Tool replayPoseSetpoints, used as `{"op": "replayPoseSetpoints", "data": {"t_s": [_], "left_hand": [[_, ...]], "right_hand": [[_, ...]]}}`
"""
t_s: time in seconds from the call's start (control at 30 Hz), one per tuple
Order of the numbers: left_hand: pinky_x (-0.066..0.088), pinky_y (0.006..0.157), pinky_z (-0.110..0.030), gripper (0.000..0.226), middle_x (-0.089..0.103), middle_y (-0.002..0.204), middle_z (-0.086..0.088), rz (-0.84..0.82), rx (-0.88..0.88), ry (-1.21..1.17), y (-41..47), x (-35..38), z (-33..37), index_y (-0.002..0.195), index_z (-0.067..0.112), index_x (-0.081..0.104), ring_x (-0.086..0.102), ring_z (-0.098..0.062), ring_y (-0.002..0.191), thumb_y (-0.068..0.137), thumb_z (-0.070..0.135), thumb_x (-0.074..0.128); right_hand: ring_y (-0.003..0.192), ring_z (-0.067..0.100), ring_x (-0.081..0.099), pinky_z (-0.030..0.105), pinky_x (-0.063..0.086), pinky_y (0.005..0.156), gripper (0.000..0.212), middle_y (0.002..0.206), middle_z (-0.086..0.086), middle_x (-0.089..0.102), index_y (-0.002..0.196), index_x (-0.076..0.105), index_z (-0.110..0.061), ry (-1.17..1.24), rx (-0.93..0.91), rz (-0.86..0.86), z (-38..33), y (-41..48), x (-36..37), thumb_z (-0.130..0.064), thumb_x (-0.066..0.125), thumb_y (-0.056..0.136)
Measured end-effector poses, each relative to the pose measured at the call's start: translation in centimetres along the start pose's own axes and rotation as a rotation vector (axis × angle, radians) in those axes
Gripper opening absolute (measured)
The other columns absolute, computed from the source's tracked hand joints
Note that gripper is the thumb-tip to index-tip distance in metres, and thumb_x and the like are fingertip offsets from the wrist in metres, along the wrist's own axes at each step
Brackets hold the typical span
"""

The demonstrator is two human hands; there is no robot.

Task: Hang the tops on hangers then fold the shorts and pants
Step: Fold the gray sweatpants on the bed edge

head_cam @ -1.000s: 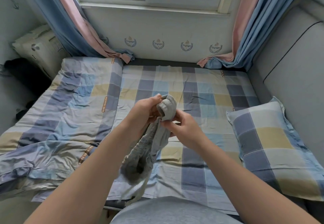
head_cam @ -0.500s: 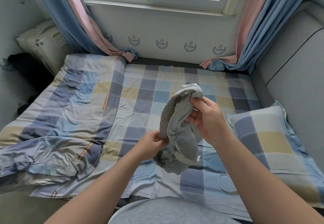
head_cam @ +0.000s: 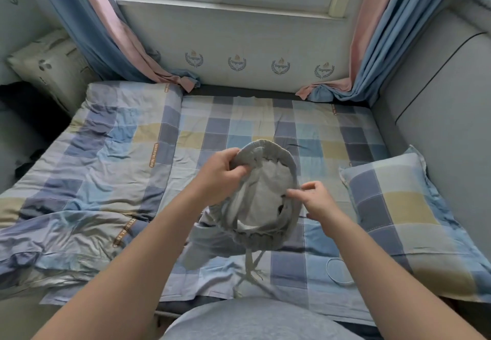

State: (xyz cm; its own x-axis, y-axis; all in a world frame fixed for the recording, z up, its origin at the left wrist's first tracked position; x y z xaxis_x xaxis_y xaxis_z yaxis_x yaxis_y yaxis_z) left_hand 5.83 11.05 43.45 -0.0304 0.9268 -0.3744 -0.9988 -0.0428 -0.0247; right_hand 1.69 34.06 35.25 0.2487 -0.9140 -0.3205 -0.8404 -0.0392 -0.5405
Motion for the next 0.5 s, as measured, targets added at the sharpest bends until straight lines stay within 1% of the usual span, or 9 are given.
{"op": "replayPoseSetpoints", "data": {"t_s": [0.03, 0.07, 0.13, 0.2, 0.23, 0.27, 0.33, 0.43, 0.5], "left_hand": [[0.034, 0.049, -0.019, 0.020, 0.047, 0.058, 0.015, -0.066, 0.009, 0.019, 0.0, 0.0, 0.7, 0.078, 0.018, 0.060, 0.040, -0.006, 0.052, 0.094, 0.005, 0.058], [0.035, 0.051, -0.020, 0.023, 0.048, 0.058, 0.015, -0.129, 0.015, 0.040, -0.1, 0.1, 1.3, 0.079, 0.020, 0.061, 0.041, -0.006, 0.053, 0.093, 0.003, 0.057], [0.036, 0.054, -0.023, 0.025, 0.054, 0.062, 0.013, -0.233, 0.036, 0.126, -0.4, 0.2, 2.2, 0.084, 0.023, 0.065, 0.044, -0.006, 0.054, 0.092, 0.000, 0.057], [0.038, 0.056, -0.023, 0.027, 0.060, 0.070, 0.009, -0.267, 0.060, 0.215, -0.6, 0.2, 2.7, 0.094, 0.023, 0.067, 0.048, -0.006, 0.056, 0.091, -0.002, 0.056], [0.038, 0.056, -0.021, 0.029, 0.060, 0.072, 0.010, -0.249, 0.068, 0.233, -0.6, 0.0, 2.8, 0.096, 0.023, 0.066, 0.048, -0.003, 0.056, 0.092, -0.003, 0.055], [0.037, 0.057, -0.020, 0.030, 0.059, 0.075, 0.010, -0.211, 0.075, 0.251, -0.6, -0.4, 2.7, 0.097, 0.023, 0.067, 0.048, -0.002, 0.057, 0.092, -0.004, 0.054], [0.035, 0.059, -0.017, 0.030, 0.058, 0.084, 0.006, -0.085, 0.084, 0.334, -0.6, -2.0, 2.3, 0.097, 0.023, 0.067, 0.050, -0.002, 0.064, 0.093, -0.003, 0.052], [0.038, 0.065, -0.019, 0.032, 0.052, 0.090, 0.006, 0.113, 0.044, 0.476, -0.3, -5.0, 0.4, 0.092, 0.022, 0.069, 0.052, -0.007, 0.078, 0.089, -0.004, 0.051], [0.042, 0.069, -0.028, 0.032, 0.050, 0.089, 0.006, 0.190, 0.007, 0.590, 0.0, -6.3, -1.6, 0.091, 0.018, 0.069, 0.054, -0.016, 0.083, 0.083, -0.007, 0.050]], "right_hand": [[0.095, 0.015, 0.055, 0.021, 0.047, 0.065, 0.058, 0.128, 0.008, 0.052, 0.126, 0.045, -0.015, -0.024, -0.074, -0.034, -0.4, -0.1, 0.7, -0.031, 0.081, 0.083], [0.107, 0.014, 0.051, 0.020, 0.047, 0.076, 0.070, 0.136, 0.003, 0.045, 0.135, 0.041, -0.021, -0.060, -0.174, -0.077, -1.2, -0.2, 1.5, -0.033, 0.082, 0.081], [0.125, 0.009, 0.035, 0.028, 0.035, 0.099, 0.090, 0.144, -0.009, 0.032, 0.148, 0.032, -0.035, -0.184, -0.375, -0.183, -3.1, -0.9, 3.4, -0.037, 0.085, 0.076], [0.126, 0.002, 0.035, 0.027, 0.033, 0.104, 0.086, 0.143, -0.008, 0.036, 0.145, 0.039, -0.039, -0.260, -0.528, -0.258, -5.0, -1.5, 5.1, -0.027, 0.086, 0.075], [0.115, -0.004, 0.045, 0.021, 0.039, 0.096, 0.067, 0.133, -0.005, 0.049, 0.133, 0.051, -0.036, -0.249, -0.588, -0.275, -5.8, -1.7, 5.8, -0.018, 0.083, 0.077], [0.094, -0.007, 0.054, 0.019, 0.043, 0.082, 0.042, 0.111, -0.004, 0.061, 0.114, 0.061, -0.030, -0.252, -0.638, -0.258, -6.4, -1.6, 6.3, -0.010, 0.077, 0.081], [0.066, 0.007, 0.052, 0.030, 0.040, 0.062, 0.015, 0.074, -0.001, 0.061, 0.084, 0.062, -0.016, -0.347, -0.723, -0.125, -7.0, -1.3, 6.5, -0.001, 0.062, 0.083], [0.074, 0.022, 0.053, 0.037, 0.042, 0.063, 0.013, 0.075, -0.001, 0.056, 0.080, 0.058, -0.013, -0.486, -0.746, 0.040, -6.2, 0.3, 6.1, -0.002, 0.057, 0.086], [0.080, 0.023, 0.052, 0.035, 0.037, 0.062, 0.015, 0.082, -0.006, 0.052, 0.083, 0.055, -0.019, -0.610, -0.726, 0.127, -5.2, 1.5, 5.5, -0.005, 0.056, 0.090]]}}
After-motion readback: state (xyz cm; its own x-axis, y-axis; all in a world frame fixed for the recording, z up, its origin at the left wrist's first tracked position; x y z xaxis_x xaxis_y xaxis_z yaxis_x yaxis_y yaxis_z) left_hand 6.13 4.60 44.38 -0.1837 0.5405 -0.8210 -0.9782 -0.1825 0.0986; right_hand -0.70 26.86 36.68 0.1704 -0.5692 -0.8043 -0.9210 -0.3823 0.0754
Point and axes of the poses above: each hand's wrist, its own y-axis towards the middle knuckle, its own x-axis out of the palm, z = x × y, the point moved 5 cm from there along y, towards the middle knuckle
